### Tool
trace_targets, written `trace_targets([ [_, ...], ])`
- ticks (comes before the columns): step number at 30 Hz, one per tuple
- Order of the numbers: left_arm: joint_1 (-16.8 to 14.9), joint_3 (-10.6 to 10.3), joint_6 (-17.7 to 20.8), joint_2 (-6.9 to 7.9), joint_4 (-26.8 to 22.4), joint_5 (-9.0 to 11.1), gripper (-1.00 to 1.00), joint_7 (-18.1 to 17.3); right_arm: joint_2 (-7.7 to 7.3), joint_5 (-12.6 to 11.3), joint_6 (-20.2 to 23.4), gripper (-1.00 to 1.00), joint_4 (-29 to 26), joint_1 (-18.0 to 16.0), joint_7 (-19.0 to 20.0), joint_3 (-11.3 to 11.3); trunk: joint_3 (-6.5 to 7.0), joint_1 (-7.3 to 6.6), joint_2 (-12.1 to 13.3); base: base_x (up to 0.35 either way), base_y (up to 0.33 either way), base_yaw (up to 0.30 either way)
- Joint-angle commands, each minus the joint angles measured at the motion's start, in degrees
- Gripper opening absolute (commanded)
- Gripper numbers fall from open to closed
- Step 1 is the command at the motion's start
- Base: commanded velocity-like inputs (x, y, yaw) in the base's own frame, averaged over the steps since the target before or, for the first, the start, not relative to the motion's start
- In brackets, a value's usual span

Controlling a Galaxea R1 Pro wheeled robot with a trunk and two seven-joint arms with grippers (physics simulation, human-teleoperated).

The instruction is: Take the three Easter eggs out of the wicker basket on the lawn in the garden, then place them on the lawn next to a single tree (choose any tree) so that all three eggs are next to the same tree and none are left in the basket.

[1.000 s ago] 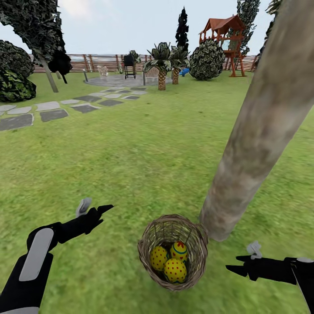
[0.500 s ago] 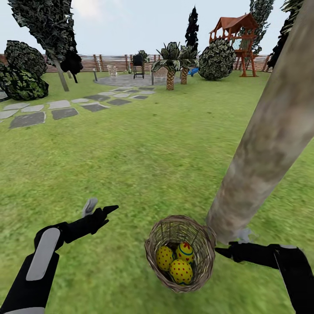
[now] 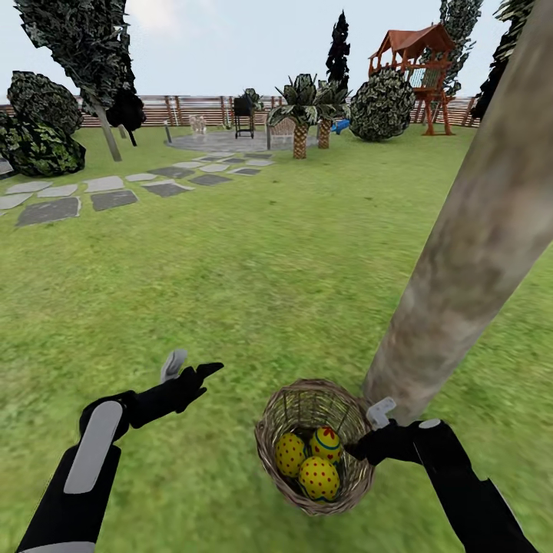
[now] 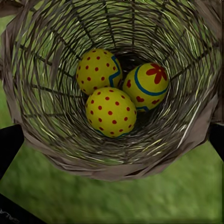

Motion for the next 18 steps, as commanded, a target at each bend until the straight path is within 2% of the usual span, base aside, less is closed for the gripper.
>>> trace_targets([
  [1,0.0,-0.4,0.2,-0.11,-0.1,0.6,1.0,0.6,-0.04,0.6,0.3,1.0,-0.3,0.0,0.5,0.1,-0.08,-0.01,0.0,0.0,0.0,0.072],
  [7,0.0,-1.1,0.2,-0.54,-0.1,0.8,1.0,0.5,0.01,0.8,3.6,1.0,-0.6,0.0,0.4,0.2,-0.44,-0.01,0.0,0.0,0.0,0.151],
  [18,0.0,-1.2,0.2,-0.59,-0.1,0.9,1.0,0.5,0.07,0.7,3.8,1.0,-0.4,0.0,0.3,0.2,-1.18,-0.01,0.0,0.0,0.0,0.175],
])
